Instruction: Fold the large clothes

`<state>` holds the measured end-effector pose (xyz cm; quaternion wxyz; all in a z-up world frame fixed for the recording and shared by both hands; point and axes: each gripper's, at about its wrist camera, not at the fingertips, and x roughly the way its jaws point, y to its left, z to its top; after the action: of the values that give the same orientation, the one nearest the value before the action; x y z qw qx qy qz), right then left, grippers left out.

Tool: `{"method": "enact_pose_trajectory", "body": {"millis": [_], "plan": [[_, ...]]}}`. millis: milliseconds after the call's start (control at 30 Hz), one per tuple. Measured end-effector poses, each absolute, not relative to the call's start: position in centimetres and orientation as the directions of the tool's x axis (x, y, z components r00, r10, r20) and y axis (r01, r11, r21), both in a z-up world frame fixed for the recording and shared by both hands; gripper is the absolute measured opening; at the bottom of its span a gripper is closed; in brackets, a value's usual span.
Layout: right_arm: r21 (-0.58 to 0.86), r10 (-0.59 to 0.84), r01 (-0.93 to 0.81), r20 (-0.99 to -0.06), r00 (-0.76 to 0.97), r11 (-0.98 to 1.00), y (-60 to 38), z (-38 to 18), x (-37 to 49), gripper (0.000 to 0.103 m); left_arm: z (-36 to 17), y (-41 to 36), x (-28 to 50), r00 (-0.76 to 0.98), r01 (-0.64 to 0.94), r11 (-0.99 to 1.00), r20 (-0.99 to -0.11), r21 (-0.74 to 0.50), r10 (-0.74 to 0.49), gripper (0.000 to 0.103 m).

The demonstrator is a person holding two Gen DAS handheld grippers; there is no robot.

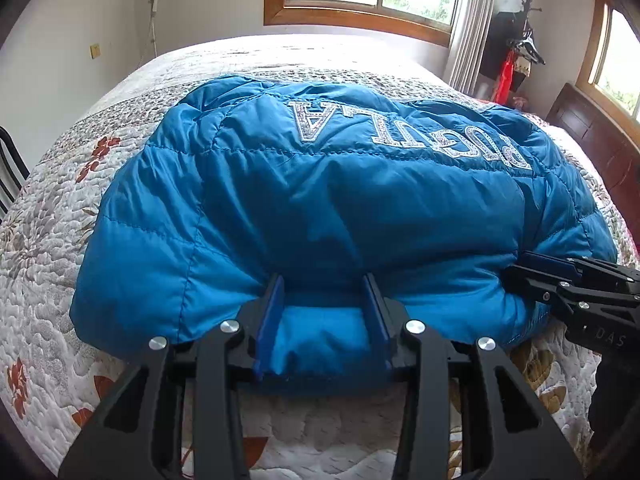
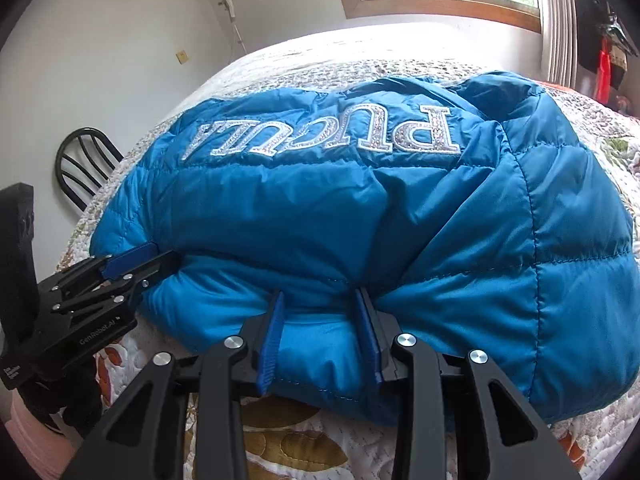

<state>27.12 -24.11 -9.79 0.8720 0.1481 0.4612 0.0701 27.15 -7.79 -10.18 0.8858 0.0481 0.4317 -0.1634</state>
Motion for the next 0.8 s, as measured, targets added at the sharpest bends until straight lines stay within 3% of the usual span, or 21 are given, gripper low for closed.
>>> {"method": "enact_pose_trajectory", "body": {"millis": [133,200,333,367,433,567,800], "plan": [[0.321,0.260,0.010,-0.783,0.565,0.947,-24.2,-9.1,27.0,0.035,-9.9,-7.9,27.2,0.568,0.334,0.941,-0.784,-0.056,-0.248,0.040],[0.409,0.324,0.016,-0.746,0.581,0.913,-25.5,-8.0,26.1,0.039,-9.1,-7.5,27.0,0.567,0.337,0.939,-0.781,-0.068,-0.261,0.040],[0.521,0.353,0.026,-0.615,0.705,0.853,-30.7,-4.2,22.4,0.062,-6.6,-4.8,25.7,0.602,0.348,0.934,-0.743,-0.085,-0.292,0.072],[0.525,0.328,0.052,-0.602,0.729,0.850,-32.4,-3.5,21.5,0.073,-5.9,-3.6,25.7,0.614,0.336,0.938,-0.734,-0.089,-0.290,0.072],[0.546,0.297,0.096,-0.585,0.754,0.833,-35.9,-2.9,20.3,0.081,-5.0,-0.8,26.6,0.620,0.299,0.947,-0.730,-0.119,-0.287,0.075],[0.624,0.323,0.193,-0.615,0.719,0.757,-42.3,-5.1,20.6,0.085,-4.8,5.3,30.3,0.576,0.206,0.946,-0.750,-0.252,-0.325,0.083],[0.724,0.436,0.236,-0.607,0.664,0.648,-46.2,-10.5,24.4,0.086,-9.2,9.2,36.1,0.380,0.190,0.848,-0.759,-0.495,-0.528,0.083]]}}
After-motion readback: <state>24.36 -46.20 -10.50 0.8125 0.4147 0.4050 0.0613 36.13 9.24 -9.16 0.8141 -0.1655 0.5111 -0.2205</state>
